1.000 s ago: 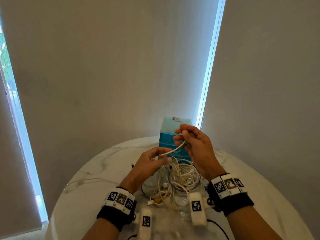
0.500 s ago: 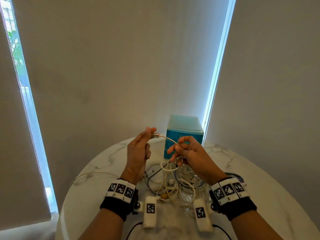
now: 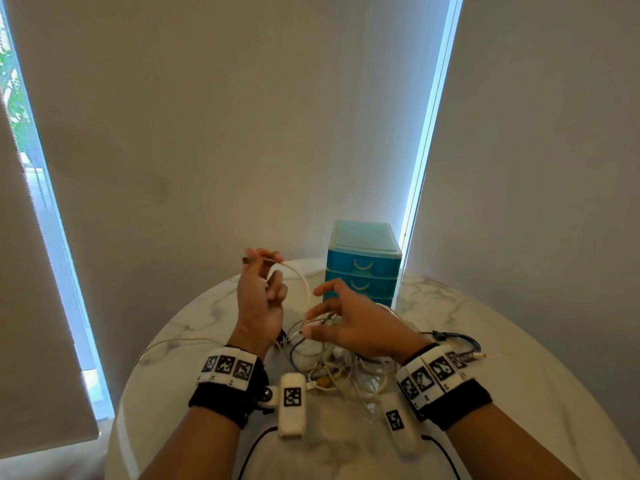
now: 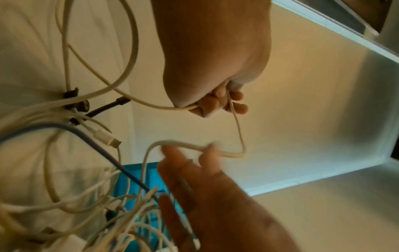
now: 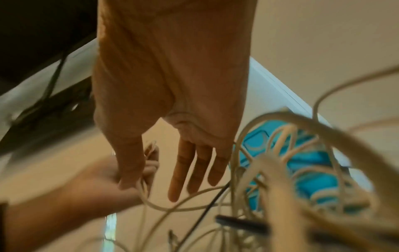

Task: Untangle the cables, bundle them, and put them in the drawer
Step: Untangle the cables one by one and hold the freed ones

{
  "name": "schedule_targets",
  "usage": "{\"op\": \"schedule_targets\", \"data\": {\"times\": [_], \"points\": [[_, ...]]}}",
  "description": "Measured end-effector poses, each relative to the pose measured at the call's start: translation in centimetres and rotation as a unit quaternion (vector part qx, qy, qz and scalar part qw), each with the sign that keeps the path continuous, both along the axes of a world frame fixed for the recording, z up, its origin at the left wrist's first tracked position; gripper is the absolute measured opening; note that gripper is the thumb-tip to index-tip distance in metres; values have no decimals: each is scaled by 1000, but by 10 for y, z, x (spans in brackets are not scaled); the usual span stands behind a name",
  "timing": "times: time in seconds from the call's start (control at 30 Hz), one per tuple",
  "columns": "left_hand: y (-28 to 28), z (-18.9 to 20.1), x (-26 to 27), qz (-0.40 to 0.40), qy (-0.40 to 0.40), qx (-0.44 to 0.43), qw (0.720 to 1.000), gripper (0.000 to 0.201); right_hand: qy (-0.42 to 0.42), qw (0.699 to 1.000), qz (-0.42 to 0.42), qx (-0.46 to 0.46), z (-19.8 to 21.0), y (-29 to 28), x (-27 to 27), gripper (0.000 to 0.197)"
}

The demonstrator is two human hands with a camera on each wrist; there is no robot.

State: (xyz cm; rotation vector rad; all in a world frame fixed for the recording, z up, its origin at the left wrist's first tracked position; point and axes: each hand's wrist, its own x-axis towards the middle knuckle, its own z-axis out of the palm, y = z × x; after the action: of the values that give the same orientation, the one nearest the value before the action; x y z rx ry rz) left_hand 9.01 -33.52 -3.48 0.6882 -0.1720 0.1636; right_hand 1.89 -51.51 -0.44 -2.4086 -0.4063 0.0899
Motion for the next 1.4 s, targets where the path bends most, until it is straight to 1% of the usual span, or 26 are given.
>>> {"op": "schedule_targets", "data": {"times": [0.07, 0.1, 0.2, 0.23, 0.37, 0.53, 0.6, 0.67, 0.73, 0.8, 0.83, 0.87, 0.9, 0.93, 0.97, 1.0, 1.07, 1.1, 1.13, 1.17, 1.23, 1.3, 1.37, 1.4], "points": [[8, -1, 2, -25, 20, -78, 996, 35, -21, 992, -15, -120, -4, -1, 7, 67], [10, -2, 3, -29, 27, -96, 995, 37, -24, 986, -29, -162, -6, -2, 12, 66], [15, -2, 2, -13, 38, -96, 995, 49, -47, 956, -82, -277, -14, -6, 23, 65], [17, 0, 1, -2, 42, -90, 995, 51, -54, 950, -100, -289, -17, -8, 26, 64], [22, 7, -3, 24, 39, -60, 997, 55, -82, 941, -165, -285, -30, -16, 30, 60], [31, 17, -10, -5, -9, -70, 997, 60, -74, 930, -167, -319, -38, -24, 33, 46], [37, 24, -13, -3, -27, -69, 997, 62, -79, 932, -173, -310, -39, -25, 35, 42], [44, 30, -16, 7, -42, -53, 998, 62, -95, 936, -179, -286, -38, -26, 36, 32], [47, 33, -15, 11, -54, 5, 998, 56, -127, 947, -188, -229, -36, -29, 36, 21], [42, 34, -17, -31, -59, 110, 992, 46, -157, 955, -209, -143, -34, -32, 35, 13], [35, 35, -19, -66, -58, 180, 980, 41, -175, 954, -219, -107, -33, -33, 34, 10], [27, 35, -22, -100, -55, 263, 958, 36, -194, 951, -226, -79, -31, -35, 33, 9], [17, 34, -24, -129, -48, 354, 925, 34, -213, 948, -228, -55, -31, -36, 30, 9], [7, 32, -25, -147, -36, 440, 885, 39, -232, 945, -227, -34, -30, -37, 28, 9], [-3, 29, -26, -151, -19, 511, 846, 45, -251, 942, -225, -15, -30, -38, 24, 10], [-12, 25, -24, -144, -7, 566, 812, 46, -266, 938, -223, 2, -29, -39, 21, 12], [-26, 20, -23, -119, -7, 631, 766, 41, -284, 932, -225, 30, -26, -43, 15, 14], [-31, 18, -23, -103, -16, 649, 753, 38, -284, 931, -226, 38, -26, -45, 12, 15], [-34, 15, -21, -87, -26, 656, 749, 35, -282, 931, -226, 44, -25, -46, 10, 15], [-36, 13, -21, -70, -38, 652, 754, 33, -282, 931, -225, 50, -25, -49, 9, 16], [-37, 12, -20, -38, -52, 624, 779, 27, -275, 934, -217, 71, -26, -54, 7, 16], [-36, 9, -18, 3, -59, 599, 798, 26, -257, 941, -213, 60, -27, -60, 3, 16], [-34, 6, -14, 59, -48, 571, 817, 25, -235, 948, -213, 42, -28, -67, -3, 14], [-32, 5, -12, 85, -38, 550, 830, 25, -223, 950, -215, 46, -29, -72, -6, 17]]}}
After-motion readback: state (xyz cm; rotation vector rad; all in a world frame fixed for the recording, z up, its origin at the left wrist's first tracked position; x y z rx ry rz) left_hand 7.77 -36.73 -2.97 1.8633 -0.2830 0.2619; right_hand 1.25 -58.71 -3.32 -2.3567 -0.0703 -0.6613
